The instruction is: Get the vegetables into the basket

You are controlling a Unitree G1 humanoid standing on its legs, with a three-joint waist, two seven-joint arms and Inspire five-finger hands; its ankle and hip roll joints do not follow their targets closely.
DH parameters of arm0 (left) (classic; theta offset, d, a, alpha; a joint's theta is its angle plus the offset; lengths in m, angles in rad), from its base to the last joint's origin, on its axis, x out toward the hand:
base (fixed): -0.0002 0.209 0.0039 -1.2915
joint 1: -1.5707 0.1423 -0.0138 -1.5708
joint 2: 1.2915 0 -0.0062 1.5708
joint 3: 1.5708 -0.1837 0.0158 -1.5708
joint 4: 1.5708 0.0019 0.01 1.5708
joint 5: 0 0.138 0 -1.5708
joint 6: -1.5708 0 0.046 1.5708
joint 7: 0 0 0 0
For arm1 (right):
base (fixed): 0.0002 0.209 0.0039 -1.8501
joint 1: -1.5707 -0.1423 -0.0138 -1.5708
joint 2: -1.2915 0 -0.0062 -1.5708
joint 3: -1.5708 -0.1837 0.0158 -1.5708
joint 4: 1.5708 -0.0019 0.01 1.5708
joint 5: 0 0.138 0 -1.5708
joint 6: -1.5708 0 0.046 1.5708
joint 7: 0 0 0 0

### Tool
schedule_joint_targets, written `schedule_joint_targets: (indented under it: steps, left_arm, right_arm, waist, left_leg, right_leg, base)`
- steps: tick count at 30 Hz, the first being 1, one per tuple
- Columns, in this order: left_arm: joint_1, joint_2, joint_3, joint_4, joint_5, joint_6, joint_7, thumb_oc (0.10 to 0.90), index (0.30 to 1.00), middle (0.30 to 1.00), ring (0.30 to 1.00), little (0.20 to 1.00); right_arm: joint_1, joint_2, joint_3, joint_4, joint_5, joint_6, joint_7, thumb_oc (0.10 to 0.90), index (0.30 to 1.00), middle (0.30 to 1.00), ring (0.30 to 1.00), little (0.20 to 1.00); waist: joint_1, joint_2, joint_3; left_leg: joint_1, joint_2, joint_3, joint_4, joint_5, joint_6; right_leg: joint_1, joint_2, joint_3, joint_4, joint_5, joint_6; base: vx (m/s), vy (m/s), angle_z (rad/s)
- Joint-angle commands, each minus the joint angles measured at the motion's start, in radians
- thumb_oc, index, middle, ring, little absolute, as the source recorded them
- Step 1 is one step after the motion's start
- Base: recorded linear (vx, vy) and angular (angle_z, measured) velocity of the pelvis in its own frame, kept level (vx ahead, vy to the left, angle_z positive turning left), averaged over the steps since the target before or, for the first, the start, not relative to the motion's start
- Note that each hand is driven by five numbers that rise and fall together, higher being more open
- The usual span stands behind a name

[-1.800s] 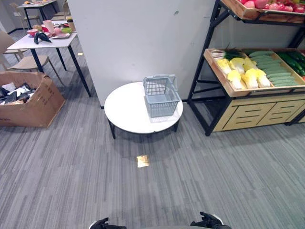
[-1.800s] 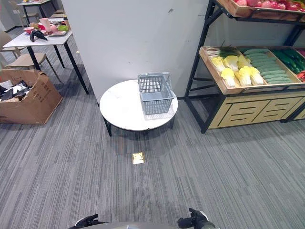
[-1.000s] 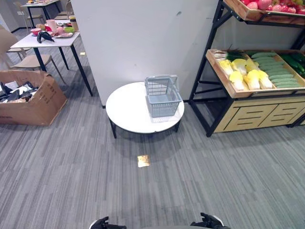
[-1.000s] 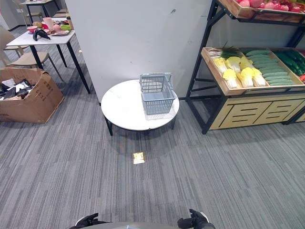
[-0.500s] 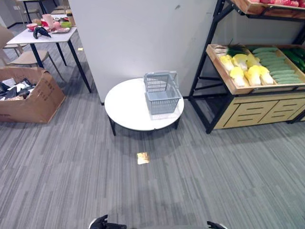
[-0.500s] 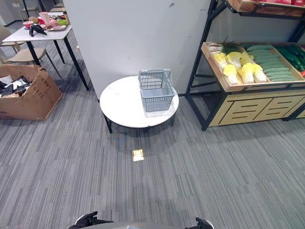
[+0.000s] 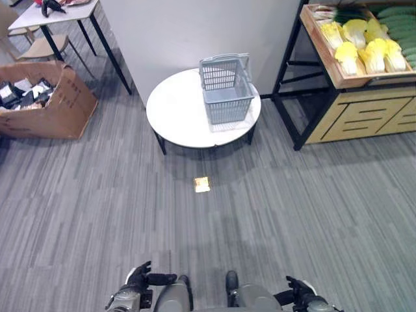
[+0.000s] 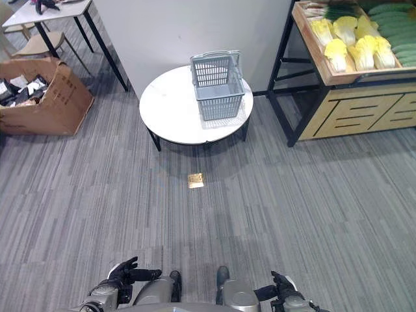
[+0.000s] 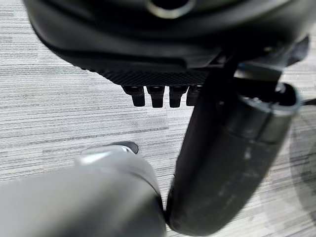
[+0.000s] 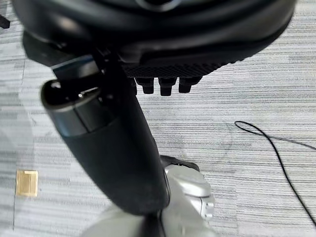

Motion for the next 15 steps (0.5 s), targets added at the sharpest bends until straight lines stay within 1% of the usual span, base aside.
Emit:
schedule_joint_targets:
  steps: [1, 2, 3, 4, 6, 7, 8, 9, 10, 13, 14, 15]
  left_arm:
    - [0.093, -0.007, -0.016, 0.026, 0.006, 0.001, 0.009, 0.900, 1.000, 1.000, 1.000, 1.000]
    - [0.098, -0.009, -0.012, 0.029, 0.010, 0.000, 0.008, 0.900, 1.000, 1.000, 1.000, 1.000]
    - [0.104, -0.009, -0.007, 0.031, 0.011, -0.002, 0.005, 0.900, 1.000, 1.000, 1.000, 1.000]
    - [0.108, -0.012, -0.010, 0.034, 0.018, -0.001, 0.002, 0.900, 1.000, 1.000, 1.000, 1.000]
    - [0.113, -0.011, -0.016, 0.037, 0.039, 0.002, -0.001, 0.900, 1.000, 1.000, 1.000, 1.000]
    - [0.113, -0.011, -0.016, 0.036, 0.039, 0.002, -0.001, 0.900, 1.000, 1.000, 1.000, 1.000]
    - [0.115, -0.009, -0.025, 0.035, 0.055, 0.004, -0.002, 0.900, 1.000, 1.000, 1.000, 1.000]
    - [0.113, -0.003, -0.031, 0.032, 0.068, 0.004, -0.006, 0.900, 1.000, 1.000, 1.000, 1.000]
    - [0.113, -0.003, -0.031, 0.032, 0.068, 0.004, -0.006, 0.900, 1.000, 1.000, 1.000, 1.000]
    - [0.102, 0.018, -0.027, 0.028, 0.072, 0.002, -0.001, 0.900, 1.000, 1.000, 1.000, 1.000]
    - [0.097, 0.028, -0.020, 0.025, 0.068, 0.004, -0.001, 0.900, 1.000, 1.000, 1.000, 1.000]
    - [0.089, 0.037, -0.017, 0.014, 0.064, 0.002, 0.001, 0.900, 1.000, 1.000, 1.000, 1.000]
  right_arm:
    - [0.011, -0.014, 0.022, -0.022, 0.030, -0.026, -0.006, 0.900, 1.000, 1.000, 1.000, 1.000]
    - [0.008, -0.012, 0.019, -0.024, 0.031, -0.028, -0.007, 0.900, 1.000, 1.000, 1.000, 1.000]
    - [0.005, -0.014, 0.017, -0.025, 0.031, -0.030, -0.005, 0.900, 1.000, 1.000, 1.000, 1.000]
    - [0.008, -0.011, 0.014, -0.024, 0.033, -0.032, -0.003, 0.900, 1.000, 1.000, 1.000, 1.000]
    - [0.020, -0.006, 0.004, -0.022, 0.033, -0.031, 0.001, 0.900, 1.000, 1.000, 1.000, 1.000]
    - [0.020, -0.005, 0.004, -0.023, 0.033, -0.031, 0.001, 0.900, 1.000, 1.000, 1.000, 1.000]
    - [0.023, -0.002, -0.001, -0.019, 0.034, -0.029, 0.002, 0.900, 1.000, 1.000, 1.000, 1.000]
    - [0.028, 0.002, -0.011, -0.008, 0.035, -0.026, 0.004, 0.900, 1.000, 1.000, 1.000, 1.000]
    - [0.028, 0.003, -0.011, -0.008, 0.035, -0.026, 0.004, 0.900, 1.000, 1.000, 1.000, 1.000]
    - [0.022, 0.014, -0.015, 0.007, 0.028, -0.019, 0.008, 0.900, 1.000, 1.000, 1.000, 1.000]
    - [0.020, 0.016, -0.012, 0.010, 0.019, -0.016, 0.009, 0.900, 1.000, 1.000, 1.000, 1.000]
    - [0.017, 0.019, -0.012, 0.005, 0.018, -0.015, 0.010, 0.900, 1.000, 1.000, 1.000, 1.000]
  waist:
    - [0.034, 0.019, -0.037]
    - [0.042, 0.027, -0.044]
    - [0.047, 0.027, -0.048]
    - [0.047, 0.027, -0.056]
    - [0.044, 0.022, -0.075]
    - [0.044, 0.021, -0.075]
    - [0.043, 0.013, -0.080]
    - [0.038, -0.004, -0.087]
    - [0.039, -0.005, -0.086]
    - [0.039, -0.029, -0.093]
    - [0.041, -0.036, -0.096]
    - [0.043, -0.043, -0.097]
  left_leg:
    - [-0.103, 0.043, -0.017, -0.091, 0.192, 0.017]
    - [-0.115, 0.044, -0.034, -0.134, 0.204, 0.009]
    - [-0.111, 0.044, -0.031, -0.154, 0.216, 0.005]
    - [-0.104, 0.050, -0.008, -0.147, 0.224, 0.005]
    - [-0.080, 0.056, 0.030, -0.135, 0.213, 0.021]
    - [-0.079, 0.055, 0.031, -0.135, 0.212, 0.021]
    - [-0.075, 0.048, 0.039, -0.119, 0.205, 0.030]
    - [-0.078, 0.032, 0.062, -0.070, 0.165, 0.057]
    - [-0.077, 0.032, 0.063, -0.070, 0.164, 0.057]
    - [-0.080, 0.010, 0.098, -0.024, 0.120, 0.083]
    - [-0.079, 0.000, 0.107, -0.018, 0.106, 0.091]
    - [-0.075, -0.014, 0.121, -0.012, 0.087, 0.104]
  right_leg:
    - [0.065, -0.012, 0.062, 0.016, -0.006, 0.077]
    - [0.080, -0.005, 0.083, 0.010, -0.018, 0.079]
    - [0.098, -0.006, 0.098, 0.004, -0.024, 0.081]
    - [0.119, -0.010, 0.108, 0.000, -0.032, 0.086]
    - [0.147, -0.030, 0.116, 0.000, -0.049, 0.097]
    - [0.148, -0.031, 0.116, 0.000, -0.050, 0.098]
    - [0.152, -0.046, 0.121, 0.007, -0.049, 0.108]
    - [0.152, -0.081, 0.135, 0.029, -0.035, 0.130]
    - [0.152, -0.081, 0.136, 0.029, -0.035, 0.130]
    - [0.122, -0.115, 0.155, 0.060, 0.037, 0.161]
    - [0.118, -0.128, 0.154, 0.069, 0.070, 0.172]
    - [0.097, -0.142, 0.150, 0.097, 0.118, 0.188]
  base:
    - [0.30, 0.139, -0.21]
    - [0.29, 0.143, -0.43]
    - [0.33, 0.192, -0.54]
    - [0.33, 0.209, -0.77]
    - [0.27, 0.209, -0.90]
    - [0.19, 0.196, -0.74]
    - [0.26, 0.287, -0.52]
    - [0.26, 0.287, -0.44]
    - [0.21, 0.241, -0.41]
    - [0.15, 0.187, -0.45]
    - [0.21, 0.279, -0.47]
    - [0.20, 0.276, -0.35]
